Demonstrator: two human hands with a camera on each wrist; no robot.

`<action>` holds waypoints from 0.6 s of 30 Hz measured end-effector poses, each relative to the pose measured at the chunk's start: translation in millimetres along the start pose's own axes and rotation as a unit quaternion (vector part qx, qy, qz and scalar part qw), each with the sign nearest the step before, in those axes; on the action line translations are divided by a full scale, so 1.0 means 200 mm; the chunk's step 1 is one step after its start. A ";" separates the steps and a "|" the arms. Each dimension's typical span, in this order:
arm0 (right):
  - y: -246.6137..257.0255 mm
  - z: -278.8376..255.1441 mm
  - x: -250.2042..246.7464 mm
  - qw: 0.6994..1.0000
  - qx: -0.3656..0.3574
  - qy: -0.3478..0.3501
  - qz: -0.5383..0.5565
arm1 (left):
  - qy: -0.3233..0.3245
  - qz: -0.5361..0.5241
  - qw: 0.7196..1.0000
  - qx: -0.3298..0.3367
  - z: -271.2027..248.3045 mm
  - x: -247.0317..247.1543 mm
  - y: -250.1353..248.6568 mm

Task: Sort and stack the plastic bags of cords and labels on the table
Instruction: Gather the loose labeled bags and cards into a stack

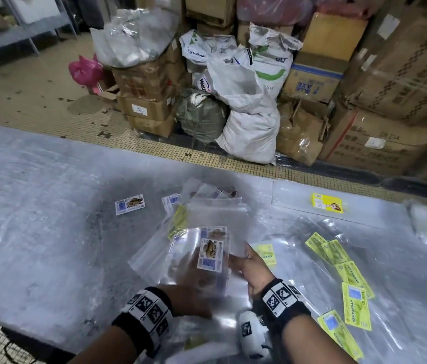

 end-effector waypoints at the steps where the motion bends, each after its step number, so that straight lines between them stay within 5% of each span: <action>1: 0.01 0.00 0.00 1.000 -0.003 0.004 0.007 | -0.018 -0.023 1.000 -0.006 0.00 -0.01 0.00; 6: 0.05 -0.01 0.00 0.999 -0.022 0.025 0.010 | 0.114 -0.036 0.990 -0.078 -0.07 -0.01 0.01; 10: 0.01 0.00 -0.01 1.000 0.002 0.019 -0.007 | 0.055 -0.166 0.984 -0.037 -0.09 -0.16 -0.02; 13: 0.02 -0.01 0.00 0.999 -0.006 0.029 -0.040 | -0.013 -0.374 0.927 0.029 -0.12 -0.34 0.00; 18: 0.02 -0.02 0.03 0.999 0.001 0.031 -0.020 | 0.017 -0.554 0.825 0.112 -0.15 -0.52 -0.10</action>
Point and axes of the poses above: each hand's wrist, its own z-axis towards the middle knuckle, its own x-axis out of the palm, y = z × x, the point moved 9 cm from there along z, towards the middle knuckle, and after that the axes turned 11 degrees about -x, right-handed, at the moved point
